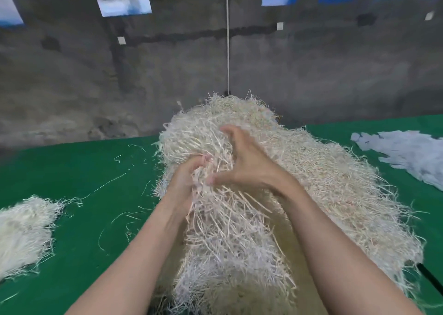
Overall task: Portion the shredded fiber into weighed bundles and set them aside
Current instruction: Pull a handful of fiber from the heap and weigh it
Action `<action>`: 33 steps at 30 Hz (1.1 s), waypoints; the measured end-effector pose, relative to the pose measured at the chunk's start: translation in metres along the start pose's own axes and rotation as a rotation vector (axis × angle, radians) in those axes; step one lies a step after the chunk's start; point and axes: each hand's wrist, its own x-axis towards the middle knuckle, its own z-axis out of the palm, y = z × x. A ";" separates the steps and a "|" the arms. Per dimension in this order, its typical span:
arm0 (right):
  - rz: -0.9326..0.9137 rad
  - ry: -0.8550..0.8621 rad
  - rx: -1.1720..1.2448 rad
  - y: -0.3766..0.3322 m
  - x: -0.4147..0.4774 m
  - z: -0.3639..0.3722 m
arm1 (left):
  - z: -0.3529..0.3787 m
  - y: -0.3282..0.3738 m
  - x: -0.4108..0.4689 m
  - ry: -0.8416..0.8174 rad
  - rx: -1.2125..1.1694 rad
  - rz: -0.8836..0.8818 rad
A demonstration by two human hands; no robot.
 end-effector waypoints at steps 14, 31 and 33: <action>0.251 -0.069 -0.810 0.128 -0.037 0.021 | -0.034 0.012 0.024 0.258 -0.293 -0.110; 0.240 -0.142 -0.441 0.057 0.011 0.081 | -0.044 0.047 0.028 0.006 -0.480 0.025; 0.284 -0.048 -0.579 0.086 0.008 0.070 | -0.054 0.044 0.031 0.051 -0.458 0.039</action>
